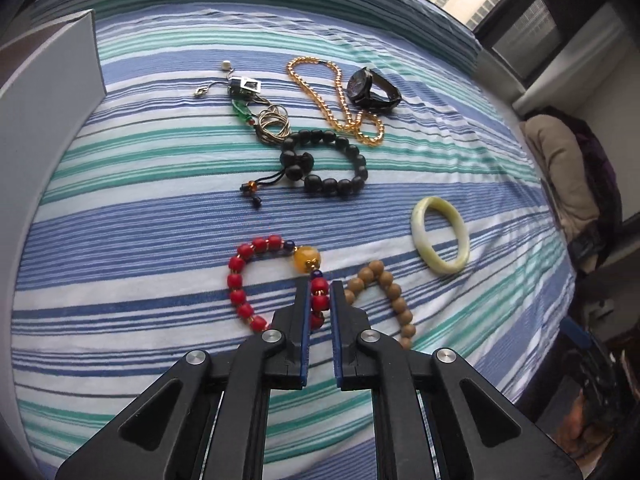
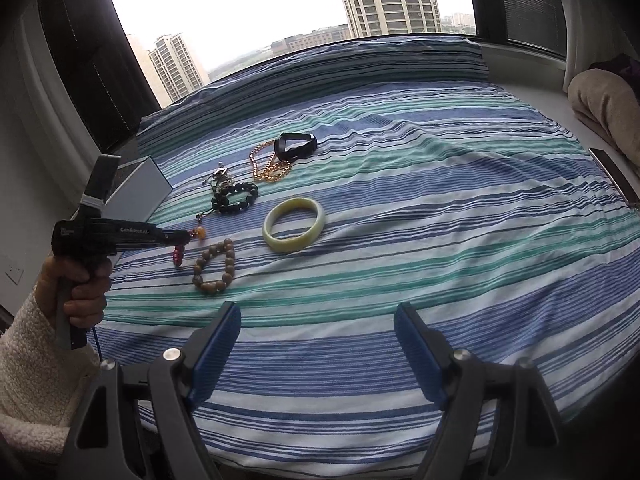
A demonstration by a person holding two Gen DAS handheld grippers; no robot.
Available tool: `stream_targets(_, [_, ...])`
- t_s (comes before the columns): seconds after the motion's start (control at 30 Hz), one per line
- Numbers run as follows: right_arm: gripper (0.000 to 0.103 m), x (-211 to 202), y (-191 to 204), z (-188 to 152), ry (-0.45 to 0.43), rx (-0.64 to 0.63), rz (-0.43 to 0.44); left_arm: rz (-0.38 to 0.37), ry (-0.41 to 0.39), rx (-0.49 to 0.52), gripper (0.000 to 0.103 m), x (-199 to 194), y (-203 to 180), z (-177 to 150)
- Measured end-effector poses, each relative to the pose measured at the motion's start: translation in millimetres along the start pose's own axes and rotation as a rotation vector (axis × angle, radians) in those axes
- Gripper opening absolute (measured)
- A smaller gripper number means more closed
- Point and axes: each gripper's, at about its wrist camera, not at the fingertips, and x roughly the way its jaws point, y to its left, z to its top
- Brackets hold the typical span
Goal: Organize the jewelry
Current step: 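Grasp the pale jade bangle with the right tool while the left tool holds the red bracelet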
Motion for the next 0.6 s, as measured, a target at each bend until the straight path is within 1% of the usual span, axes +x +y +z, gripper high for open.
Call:
stream_targets(0.07, [0.081,23.6,2.2,19.1,0.055,-0.033,0.026,-0.017,-0.01,0.018,0.007,-11.4,-1.2,-11.3])
stream_targets(0.13, [0.08,48.5,14.7,37.2,0.093,-0.109,0.06,-0.032,-0.01,0.045,0.007,-13.5,-8.3,-20.2])
stream_targets(0.17, [0.079,62.5,23.7,46.4,0.117,-0.152,0.074,-0.029,-0.01,0.064,0.007,-14.8,-10.8,-25.6])
stream_targets(0.2, [0.074,76.9,32.1,54.6,0.141,-0.189,0.091,-0.021,-0.012,0.088,0.007,-15.4,-13.6,-31.0])
stream_targets(0.23, [0.056,92.8,40.4,61.6,0.164,-0.218,0.099,-0.013,-0.014,0.115,0.007,-15.7,-16.5,-36.1])
stream_targets(0.27, [0.046,109.2,47.7,67.2,0.194,-0.249,0.093,-0.002,-0.015,0.143,0.007,-15.9,-18.3,-41.6])
stream_targets(0.33, [0.046,139.0,60.9,71.5,0.244,-0.321,0.058,0.017,-0.007,0.197,0.007,-16.5,-19.6,-53.9])
stream_targets(0.43, [0.046,172.2,74.8,65.6,0.329,-0.427,0.021,0.032,0.004,0.282,0.007,-16.2,-21.7,-68.7])
stream_targets(0.47, [0.046,177.6,77.1,63.6,0.337,-0.446,0.007,0.037,0.004,0.305,0.008,-16.1,-22.0,-72.0])
stream_targets(0.5, [0.046,177.1,80.1,63.4,0.316,-0.466,-0.002,0.039,0.004,0.32,0.008,-14.5,-22.1,-73.6])
stream_targets(0.6, [0.047,180.5,82.8,65.8,0.331,-0.458,-0.003,0.04,0.009,0.349,0.008,-9.7,-23.3,-74.2])
